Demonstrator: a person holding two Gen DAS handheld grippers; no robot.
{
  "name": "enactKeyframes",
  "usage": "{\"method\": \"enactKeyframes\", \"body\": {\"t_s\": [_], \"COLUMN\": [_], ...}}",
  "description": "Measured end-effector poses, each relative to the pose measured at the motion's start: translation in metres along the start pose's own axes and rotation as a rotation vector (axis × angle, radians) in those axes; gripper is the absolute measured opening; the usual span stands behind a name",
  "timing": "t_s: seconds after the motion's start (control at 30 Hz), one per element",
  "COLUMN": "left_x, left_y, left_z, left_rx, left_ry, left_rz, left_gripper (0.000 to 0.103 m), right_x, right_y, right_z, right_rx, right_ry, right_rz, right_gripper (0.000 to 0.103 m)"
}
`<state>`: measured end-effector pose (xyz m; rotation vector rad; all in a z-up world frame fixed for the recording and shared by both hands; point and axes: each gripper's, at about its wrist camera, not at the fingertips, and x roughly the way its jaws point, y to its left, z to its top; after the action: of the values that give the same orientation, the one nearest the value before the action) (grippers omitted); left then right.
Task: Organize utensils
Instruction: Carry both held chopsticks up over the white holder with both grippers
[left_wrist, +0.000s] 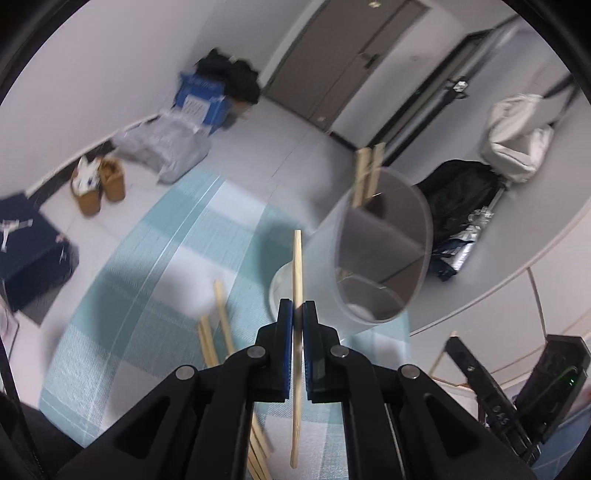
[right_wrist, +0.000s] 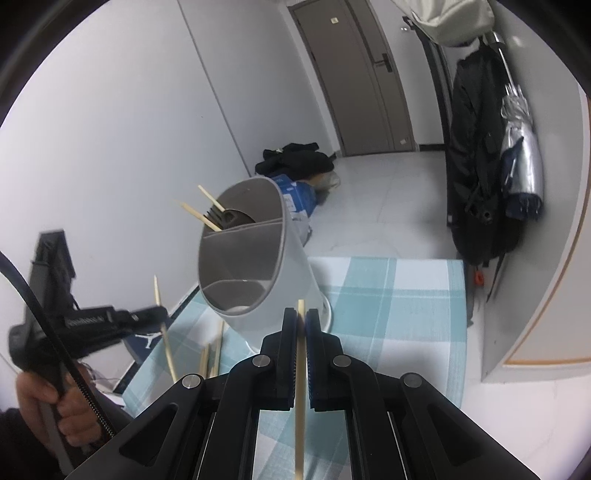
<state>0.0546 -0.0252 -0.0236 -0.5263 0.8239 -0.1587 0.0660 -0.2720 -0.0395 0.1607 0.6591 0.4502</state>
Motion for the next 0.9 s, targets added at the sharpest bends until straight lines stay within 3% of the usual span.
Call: {"method": "enactKeyframes", "body": {"t_s": [0.17,0.57,0.9], "left_x": [-0.016,-0.053,-0.086], "left_y": [-0.015,-0.041,-0.063], "left_z": [0.001,0.006,0.029], "left_rx": [0.105,0.24,0.281], "left_ry": [-0.053,-0.188,-0.346], "left_rz": [-0.004,-0.009,-0.05], "left_gripper": [0.002,0.002,0.002], "right_x": [-0.011,-0.04,-0.067], "right_y": [0.01,0.029,0.049], "right_z": [0.001,0.004,0.042], "right_rx": [-0.015,0.006,-0.018], "right_ry": [-0.038,-0.131,-0.188], "right_rz": [-0.001,-0.015,-0.013], "right_gripper": [0.004,0.004,0.004]}}
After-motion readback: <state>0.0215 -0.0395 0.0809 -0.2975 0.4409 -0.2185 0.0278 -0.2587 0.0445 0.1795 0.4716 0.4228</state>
